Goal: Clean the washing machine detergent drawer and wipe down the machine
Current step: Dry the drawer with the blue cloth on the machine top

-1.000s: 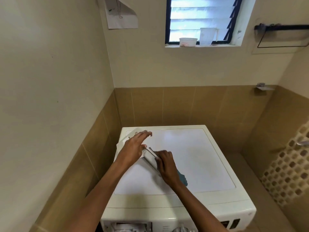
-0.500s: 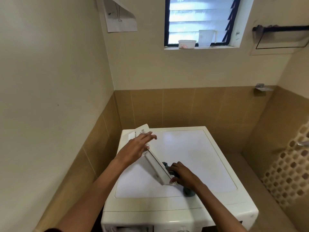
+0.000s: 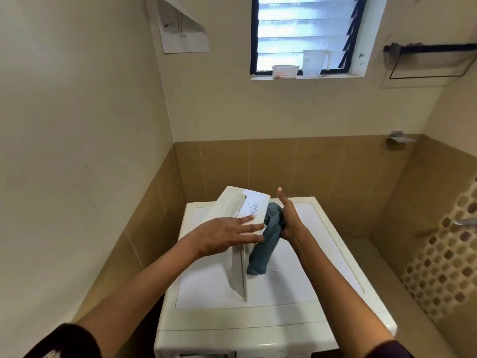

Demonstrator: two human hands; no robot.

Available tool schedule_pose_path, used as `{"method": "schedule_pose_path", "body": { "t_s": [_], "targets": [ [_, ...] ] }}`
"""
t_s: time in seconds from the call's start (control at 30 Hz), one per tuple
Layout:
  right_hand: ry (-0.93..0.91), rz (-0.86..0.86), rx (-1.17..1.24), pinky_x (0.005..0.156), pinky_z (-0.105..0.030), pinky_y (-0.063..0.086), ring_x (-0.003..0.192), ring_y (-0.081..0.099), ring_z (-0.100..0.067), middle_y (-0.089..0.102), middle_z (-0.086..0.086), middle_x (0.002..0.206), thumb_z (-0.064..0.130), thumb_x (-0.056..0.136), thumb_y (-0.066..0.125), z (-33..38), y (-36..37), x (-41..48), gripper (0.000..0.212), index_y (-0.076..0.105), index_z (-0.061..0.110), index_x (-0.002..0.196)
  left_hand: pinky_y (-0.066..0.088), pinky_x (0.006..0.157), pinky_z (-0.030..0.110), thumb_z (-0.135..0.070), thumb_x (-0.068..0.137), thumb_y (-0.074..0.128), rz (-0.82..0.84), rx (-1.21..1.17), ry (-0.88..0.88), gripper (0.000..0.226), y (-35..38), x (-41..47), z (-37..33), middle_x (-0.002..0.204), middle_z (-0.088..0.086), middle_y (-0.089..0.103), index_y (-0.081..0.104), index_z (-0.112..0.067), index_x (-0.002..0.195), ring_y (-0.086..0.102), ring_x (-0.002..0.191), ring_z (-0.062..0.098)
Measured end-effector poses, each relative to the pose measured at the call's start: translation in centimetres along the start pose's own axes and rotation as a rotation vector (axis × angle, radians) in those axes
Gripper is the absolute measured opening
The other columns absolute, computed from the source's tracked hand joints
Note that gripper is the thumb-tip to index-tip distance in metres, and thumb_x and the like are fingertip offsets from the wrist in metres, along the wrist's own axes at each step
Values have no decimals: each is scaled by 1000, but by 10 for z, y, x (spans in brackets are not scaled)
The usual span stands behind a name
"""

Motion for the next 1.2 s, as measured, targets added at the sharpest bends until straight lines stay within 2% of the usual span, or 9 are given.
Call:
{"method": "schedule_pose_path", "body": {
  "t_s": [0.17, 0.3, 0.43, 0.53, 0.63, 0.73, 0.87, 1.0, 1.2],
  "targets": [
    [-41, -50, -106, 59, -27, 49, 70, 63, -24, 69, -11, 85, 32, 94, 50, 1, -1, -4, 32, 58, 2, 102, 55, 81, 40, 3, 54, 84, -69, 198, 127, 90, -2, 1, -4, 135, 1, 55, 49, -28, 131, 59, 116, 28],
    [-26, -33, -62, 53, -27, 40, 60, 52, -23, 71, -9, 68, 18, 95, 46, -4, -5, -12, 21, 57, -1, 96, 42, 96, 48, -14, 58, 84, -91, 345, 75, 94, 4, -8, -1, 137, -3, 53, 36, -32, 136, 53, 124, 24],
    [-28, -112, -14, 42, -24, 37, 45, 47, -21, 63, -10, 56, 14, 93, 48, -6, -9, -17, 15, 53, 0, 91, 17, 109, 64, -42, 81, 48, -262, 204, -276, 72, 0, -38, 21, 153, -4, 27, 16, -38, 145, 12, 145, 18],
    [-65, -187, 19, 42, -27, 39, 43, 49, -20, 58, -9, 57, 14, 91, 52, -11, -13, -24, 15, 52, -1, 93, -1, 114, 50, -58, 78, 37, -559, -327, -738, 77, -2, -73, 26, 157, -7, 14, 10, -36, 147, -3, 146, 16],
    [-135, -189, -37, 54, -30, 45, 65, 57, -24, 63, -15, 85, 16, 91, 53, -17, -14, -33, 26, 58, -5, 105, 22, 113, 42, -51, 91, 40, -877, -1002, -1326, 62, 14, -88, 21, 149, 7, 35, 33, -17, 142, 29, 138, 26],
    [-181, -193, -101, 61, -27, 48, 74, 58, -22, 64, -12, 89, 14, 93, 53, -16, -14, -46, 18, 58, -1, 101, 39, 100, 42, -37, 95, 46, -744, -1438, -1514, 39, 28, -63, 7, 126, 9, 51, 48, -11, 124, 47, 119, 30],
    [-200, -192, -115, 61, -24, 48, 72, 57, -19, 62, -8, 87, 14, 93, 53, -15, -20, -56, 19, 56, -1, 104, 48, 78, 31, -33, 95, 49, -765, -1574, -1507, 41, 32, -41, 3, 127, 14, 53, 45, -7, 126, 53, 101, 27],
    [-209, -176, -99, 50, -18, 51, 69, 58, -18, 62, -8, 80, 11, 93, 52, -17, -24, -69, 13, 59, 3, 86, 44, 48, 22, -38, 97, 42, -804, -1733, -1574, 40, 36, -34, 10, 95, 13, 62, 50, -5, 118, 56, 69, 19],
    [-230, -152, -174, 68, -24, 52, 80, 63, -24, 66, -14, 91, 19, 91, 57, -23, -37, -81, 20, 61, 0, 90, 50, 83, 31, -44, 99, 25, -738, -1617, -1671, 48, 43, -30, 23, 105, 13, 59, 48, -9, 122, 61, 101, 28]
  ]
}}
Point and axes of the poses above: each hand's wrist, its own x-axis towards the middle knuckle, its own y-axis out of the palm, z = x × y, the point moved 6 cm from there along x, towards the middle knuckle
